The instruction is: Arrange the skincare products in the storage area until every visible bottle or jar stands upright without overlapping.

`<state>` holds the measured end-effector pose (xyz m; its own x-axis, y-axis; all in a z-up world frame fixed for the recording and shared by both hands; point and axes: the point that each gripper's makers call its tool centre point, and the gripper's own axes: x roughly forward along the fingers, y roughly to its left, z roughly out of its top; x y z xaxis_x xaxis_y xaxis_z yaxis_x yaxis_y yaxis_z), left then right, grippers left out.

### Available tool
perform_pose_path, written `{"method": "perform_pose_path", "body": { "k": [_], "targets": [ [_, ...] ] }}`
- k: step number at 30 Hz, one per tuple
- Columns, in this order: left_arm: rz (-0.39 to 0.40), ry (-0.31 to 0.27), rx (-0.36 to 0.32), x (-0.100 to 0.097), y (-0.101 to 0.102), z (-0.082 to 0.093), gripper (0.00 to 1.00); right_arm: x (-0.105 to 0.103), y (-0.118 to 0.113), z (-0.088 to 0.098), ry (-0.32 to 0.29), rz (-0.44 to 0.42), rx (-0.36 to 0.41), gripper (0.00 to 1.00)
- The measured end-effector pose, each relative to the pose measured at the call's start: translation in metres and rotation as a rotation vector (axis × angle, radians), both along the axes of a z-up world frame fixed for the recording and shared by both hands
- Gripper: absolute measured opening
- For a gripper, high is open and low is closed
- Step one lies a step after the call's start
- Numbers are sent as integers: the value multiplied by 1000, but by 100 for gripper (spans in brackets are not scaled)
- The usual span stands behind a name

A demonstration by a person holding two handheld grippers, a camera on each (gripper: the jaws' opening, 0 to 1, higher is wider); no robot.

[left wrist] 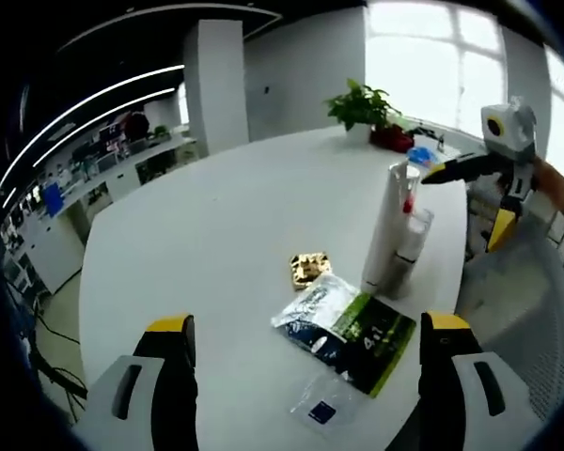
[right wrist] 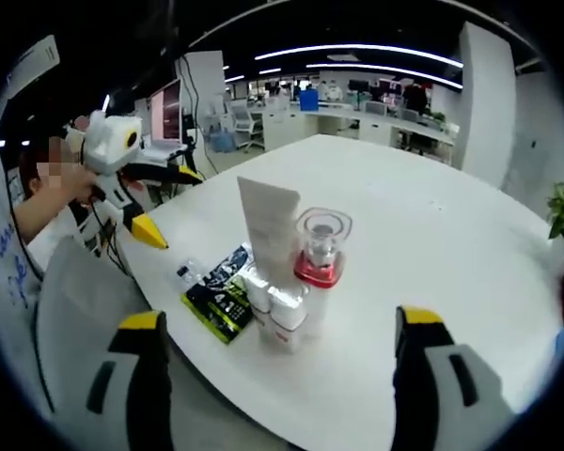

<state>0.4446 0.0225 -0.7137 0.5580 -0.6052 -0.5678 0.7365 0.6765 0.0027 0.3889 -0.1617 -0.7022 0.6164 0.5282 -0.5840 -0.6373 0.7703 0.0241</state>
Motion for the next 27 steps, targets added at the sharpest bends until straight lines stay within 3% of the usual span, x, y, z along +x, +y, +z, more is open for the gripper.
{"method": "perform_pose_path", "body": {
  "k": [5, 16, 27],
  "targets": [
    [-24, 9, 41, 10, -7, -7, 97, 3, -3, 0, -4, -10, 4, 100],
    [-22, 23, 35, 36, -21, -20, 97, 3, -4, -6, 6, -4, 2, 100],
    [-19, 33, 70, 52, -34, -34, 97, 1, -5, -8, 6, 6, -7, 100]
  ]
}}
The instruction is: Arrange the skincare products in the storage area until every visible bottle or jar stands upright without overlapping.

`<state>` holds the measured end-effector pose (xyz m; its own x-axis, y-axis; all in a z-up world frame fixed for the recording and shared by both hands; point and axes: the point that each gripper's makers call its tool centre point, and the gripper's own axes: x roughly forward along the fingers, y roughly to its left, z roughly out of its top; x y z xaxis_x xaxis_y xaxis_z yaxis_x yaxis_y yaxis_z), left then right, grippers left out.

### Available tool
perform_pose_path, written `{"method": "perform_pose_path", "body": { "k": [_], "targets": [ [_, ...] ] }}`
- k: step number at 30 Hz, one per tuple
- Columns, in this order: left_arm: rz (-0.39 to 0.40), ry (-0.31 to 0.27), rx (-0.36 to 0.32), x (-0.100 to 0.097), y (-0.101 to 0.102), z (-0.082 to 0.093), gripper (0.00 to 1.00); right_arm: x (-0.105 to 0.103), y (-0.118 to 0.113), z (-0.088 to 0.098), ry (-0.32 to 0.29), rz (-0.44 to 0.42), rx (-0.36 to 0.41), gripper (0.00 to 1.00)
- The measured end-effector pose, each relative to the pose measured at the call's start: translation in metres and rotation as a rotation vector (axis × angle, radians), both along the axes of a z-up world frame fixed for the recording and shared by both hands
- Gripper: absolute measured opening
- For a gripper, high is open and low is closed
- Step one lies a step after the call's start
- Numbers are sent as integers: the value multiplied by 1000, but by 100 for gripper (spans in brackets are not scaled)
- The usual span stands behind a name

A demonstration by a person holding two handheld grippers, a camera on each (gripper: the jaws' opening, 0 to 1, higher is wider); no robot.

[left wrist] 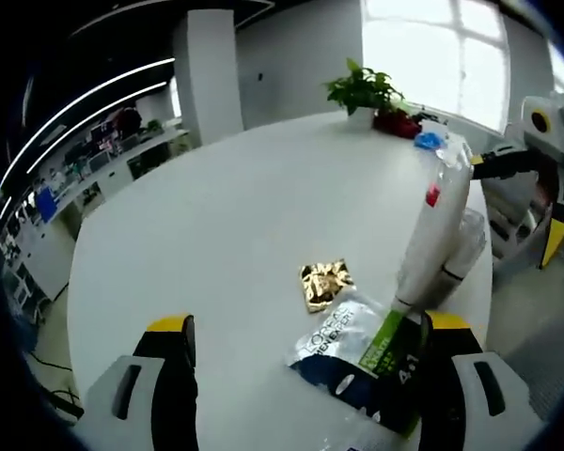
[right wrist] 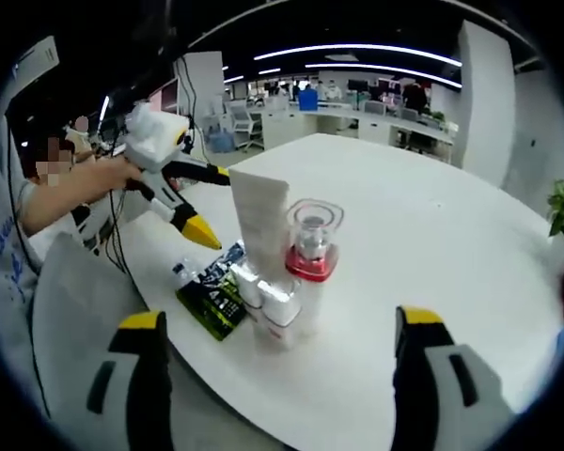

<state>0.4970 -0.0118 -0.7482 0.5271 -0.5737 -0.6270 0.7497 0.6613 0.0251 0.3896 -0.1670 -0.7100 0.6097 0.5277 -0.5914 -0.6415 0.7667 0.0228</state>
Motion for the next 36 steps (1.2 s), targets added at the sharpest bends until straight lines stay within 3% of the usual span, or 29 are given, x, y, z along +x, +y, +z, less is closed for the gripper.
{"method": "perform_pose_path", "body": {
  "k": [6, 26, 34, 36],
  "targets": [
    [18, 5, 4, 14, -8, -4, 90, 0, 1, 0, -10, -6, 19, 100],
    [28, 83, 31, 37, -30, -27, 79, 3, -6, -7, -5, -10, -9, 100],
    [25, 129, 42, 41, -40, -38, 73, 6, -7, -6, -5, -18, -7, 100],
    [15, 156, 48, 31, -47, -41, 73, 7, -8, -6, -7, -20, -7, 100]
  ]
}}
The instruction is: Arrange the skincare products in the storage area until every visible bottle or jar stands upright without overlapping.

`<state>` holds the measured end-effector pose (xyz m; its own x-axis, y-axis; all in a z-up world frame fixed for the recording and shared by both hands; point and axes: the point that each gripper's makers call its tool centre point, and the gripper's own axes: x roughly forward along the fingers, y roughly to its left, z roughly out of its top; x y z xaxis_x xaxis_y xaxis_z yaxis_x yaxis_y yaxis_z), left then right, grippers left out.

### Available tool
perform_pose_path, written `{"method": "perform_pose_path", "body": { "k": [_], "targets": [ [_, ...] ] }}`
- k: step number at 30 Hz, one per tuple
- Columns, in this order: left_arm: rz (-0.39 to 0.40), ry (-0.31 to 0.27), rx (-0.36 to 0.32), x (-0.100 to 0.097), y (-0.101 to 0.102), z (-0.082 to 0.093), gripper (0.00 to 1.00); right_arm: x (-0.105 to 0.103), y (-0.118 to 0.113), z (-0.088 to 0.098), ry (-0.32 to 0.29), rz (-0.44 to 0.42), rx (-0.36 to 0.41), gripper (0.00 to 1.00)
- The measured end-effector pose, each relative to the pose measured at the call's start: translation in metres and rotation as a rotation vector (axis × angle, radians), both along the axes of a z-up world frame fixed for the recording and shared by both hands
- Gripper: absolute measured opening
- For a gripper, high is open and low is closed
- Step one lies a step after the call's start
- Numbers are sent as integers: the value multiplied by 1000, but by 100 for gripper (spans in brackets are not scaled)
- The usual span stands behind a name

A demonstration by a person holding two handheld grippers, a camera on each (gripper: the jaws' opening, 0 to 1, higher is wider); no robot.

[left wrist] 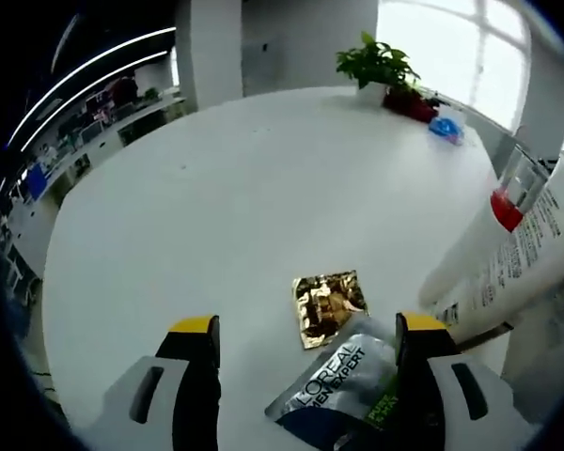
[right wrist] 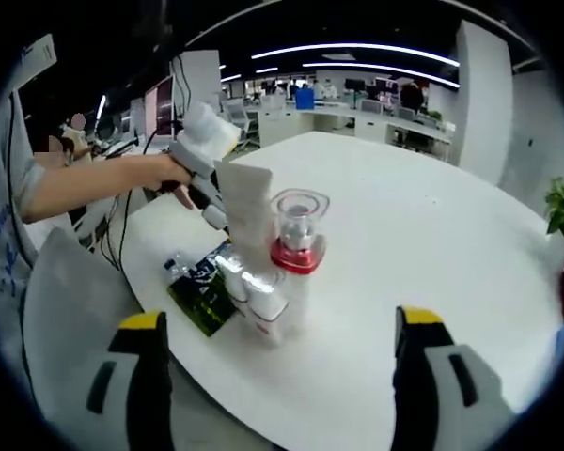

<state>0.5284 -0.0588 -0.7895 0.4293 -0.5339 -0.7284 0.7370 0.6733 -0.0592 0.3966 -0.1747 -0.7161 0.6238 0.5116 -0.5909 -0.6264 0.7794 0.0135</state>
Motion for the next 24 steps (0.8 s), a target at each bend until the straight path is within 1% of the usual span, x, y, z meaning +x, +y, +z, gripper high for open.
{"method": "perform_pose_path", "body": {
  "k": [2, 4, 5, 8, 12, 17, 24],
  "targets": [
    [-7, 6, 10, -1, -3, -3, 70, 0, 0, 0, 2, -1, 1, 100],
    [-13, 7, 15, -1, -5, -4, 63, 0, 0, -1, 3, -3, 0, 100],
    [-14, 11, 15, -1, -6, -5, 62, 0, 0, -1, 3, -3, 1, 100],
    [-26, 10, 23, -1, -9, -6, 63, -1, -1, -3, 8, -6, 3, 100],
    [-39, 25, 17, -1, -13, -6, 58, -2, -1, -5, 16, -9, 6, 100],
    [-56, 41, 31, 0, -18, -13, 58, -2, -4, -6, 18, -19, 11, 100],
    [-72, 45, 42, -2, -27, -17, 56, -3, -7, -8, 21, -28, 12, 100]
  ]
}}
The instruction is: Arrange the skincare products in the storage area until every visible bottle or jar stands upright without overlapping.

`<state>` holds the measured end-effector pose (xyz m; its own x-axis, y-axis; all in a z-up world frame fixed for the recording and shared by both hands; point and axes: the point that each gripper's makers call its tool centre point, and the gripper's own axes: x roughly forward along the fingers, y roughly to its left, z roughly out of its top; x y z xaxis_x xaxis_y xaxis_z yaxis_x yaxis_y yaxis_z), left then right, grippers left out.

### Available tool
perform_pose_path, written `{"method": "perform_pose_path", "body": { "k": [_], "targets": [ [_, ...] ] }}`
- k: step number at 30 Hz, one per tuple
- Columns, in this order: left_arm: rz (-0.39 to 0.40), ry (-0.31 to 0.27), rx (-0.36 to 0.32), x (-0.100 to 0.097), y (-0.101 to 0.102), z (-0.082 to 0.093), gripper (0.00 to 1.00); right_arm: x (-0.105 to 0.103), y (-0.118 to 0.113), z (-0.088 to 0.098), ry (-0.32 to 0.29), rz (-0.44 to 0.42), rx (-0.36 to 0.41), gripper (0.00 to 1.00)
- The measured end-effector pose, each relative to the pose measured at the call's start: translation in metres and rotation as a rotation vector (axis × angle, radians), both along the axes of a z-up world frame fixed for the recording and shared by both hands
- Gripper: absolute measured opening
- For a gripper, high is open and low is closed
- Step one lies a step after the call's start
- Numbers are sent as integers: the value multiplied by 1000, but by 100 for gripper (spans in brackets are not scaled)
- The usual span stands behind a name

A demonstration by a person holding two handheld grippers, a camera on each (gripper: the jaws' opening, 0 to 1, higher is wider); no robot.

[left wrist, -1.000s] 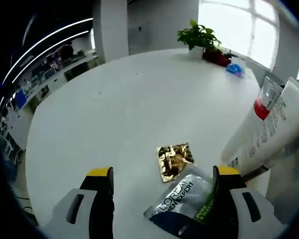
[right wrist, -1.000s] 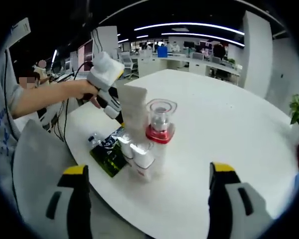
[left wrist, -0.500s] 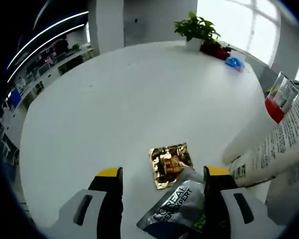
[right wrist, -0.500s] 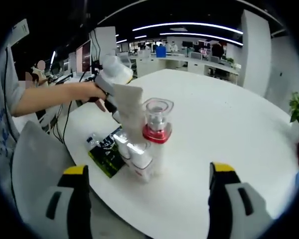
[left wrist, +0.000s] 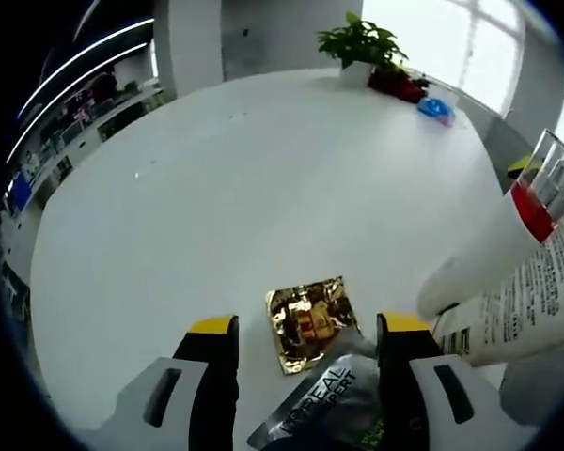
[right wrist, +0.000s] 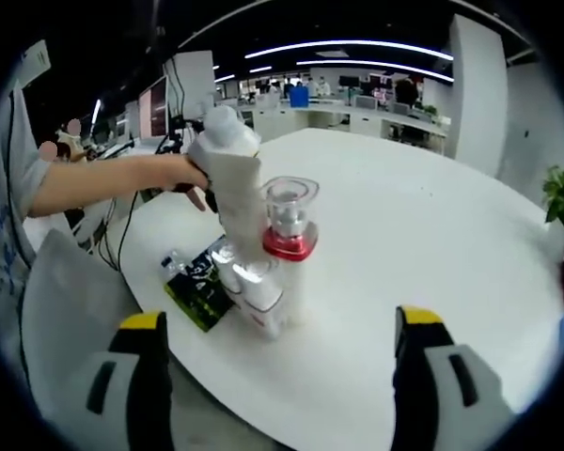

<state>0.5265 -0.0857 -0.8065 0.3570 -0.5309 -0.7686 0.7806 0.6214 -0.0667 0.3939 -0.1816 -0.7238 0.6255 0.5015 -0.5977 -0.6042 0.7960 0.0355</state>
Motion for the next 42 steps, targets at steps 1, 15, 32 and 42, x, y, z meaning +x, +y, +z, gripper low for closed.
{"method": "perform_pose_path", "body": {
  "k": [1, 15, 32, 42],
  "targets": [
    [-1, 1, -1, 0, -1, -1, 56, 0, 0, 0, 1, -1, 0, 100],
    [17, 0, 20, 6, -7, -13, 55, -1, -5, -5, 13, -3, -11, 100],
    [40, -11, 40, 15, -7, -21, 55, 1, -5, -4, 9, 4, -14, 100],
    [69, -29, 53, 11, -4, -20, 55, 1, -5, -4, 9, 10, -16, 100]
  ]
}}
